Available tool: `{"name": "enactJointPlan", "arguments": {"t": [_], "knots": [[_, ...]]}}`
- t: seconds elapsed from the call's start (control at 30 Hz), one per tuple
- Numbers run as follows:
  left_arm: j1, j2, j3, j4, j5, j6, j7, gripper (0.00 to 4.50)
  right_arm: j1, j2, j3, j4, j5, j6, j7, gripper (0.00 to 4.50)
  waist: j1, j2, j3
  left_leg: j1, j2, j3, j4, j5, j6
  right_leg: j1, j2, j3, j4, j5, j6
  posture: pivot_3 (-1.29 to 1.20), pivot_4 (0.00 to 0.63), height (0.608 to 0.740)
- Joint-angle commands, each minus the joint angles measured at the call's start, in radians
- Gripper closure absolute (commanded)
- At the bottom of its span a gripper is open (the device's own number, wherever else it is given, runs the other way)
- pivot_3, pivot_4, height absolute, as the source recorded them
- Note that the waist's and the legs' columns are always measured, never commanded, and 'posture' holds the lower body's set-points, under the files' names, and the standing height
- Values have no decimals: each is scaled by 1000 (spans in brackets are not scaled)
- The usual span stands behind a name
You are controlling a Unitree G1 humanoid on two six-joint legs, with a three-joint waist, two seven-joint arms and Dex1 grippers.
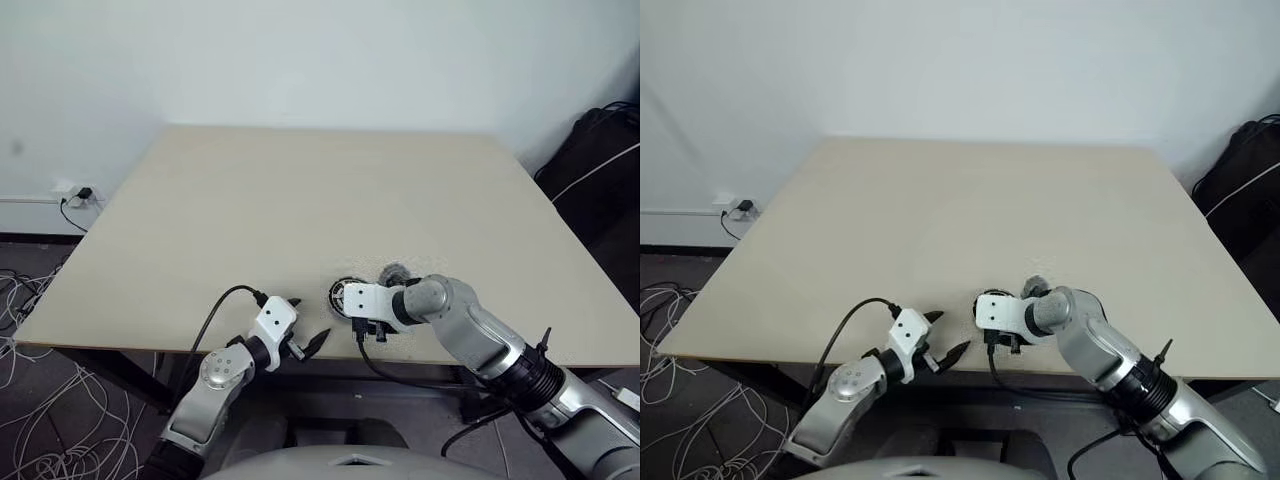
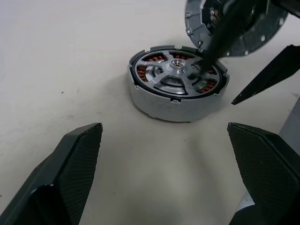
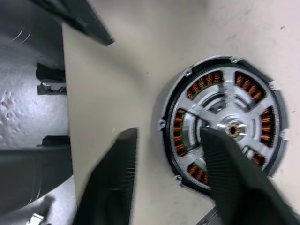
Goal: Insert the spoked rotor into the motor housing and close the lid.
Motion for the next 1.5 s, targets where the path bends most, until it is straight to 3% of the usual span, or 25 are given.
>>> {"name": "enactJointPlan", "arguments": {"t": [0.03,0.13,0.23,0.3,0.5,0.7,1.03,1.4,1.5], "knots": [[-9,-7,-3,-8,-2,-24,-9,0,-24,-2,-58,-61,22,-5,0,1887,0,0,0,0,0,0,0,0,0,0,0,0,0,0,0,0,0,740],[-5,-9,-6,-17,-4,-24,-9,0,-26,27,-131,-102,47,17,-47,1887,0,0,0,0,0,0,0,0,0,0,0,0,0,0,0,0,0,740],[-4,-12,-6,-29,-5,-27,-9,0,-21,141,-269,-138,75,54,-193,2064,-1,1,-1,0,0,0,0,0,0,0,0,0,0,1,1,0,0,740],[-3,-11,-8,-33,-1,-32,-9,0,-14,219,-361,-157,82,88,-294,2492,-1,2,-2,0,0,0,0,0,0,0,1,1,1,1,2,0,0,740],[-1,-14,-20,-2,21,-150,-9,0,156,465,-634,-204,-5,46,-775,4472,16,1,-5,0,-2,0,-1,0,-1,0,-1,1,0,2,2,0,0,740],[-12,-19,-21,54,42,-275,-3,0,425,540,-649,-232,-113,-75,-1008,4472,4,10,-9,2,-3,1,-5,3,-6,-1,1,3,1,2,3,0,0,740],[-56,-45,8,168,-35,-315,-70,0,572,606,-673,-222,-51,-102,-1034,4472,-18,12,-3,15,1,2,0,2,-3,7,4,5,14,-5,4,0,0,740],[-25,-92,37,183,-73,-295,-51,0,575,601,-663,-173,52,-138,-965,4472,-18,8,0,14,1,1,0,3,-3,7,3,4,14,-6,5,0,0,740],[1,-116,51,183,-86,-311,-32,0,560,623,-658,-197,145,-113,-901,4472,-18,8,1,14,1,1,0,2,-2,6,3,5,14,-7,5,0,0,740]]}}
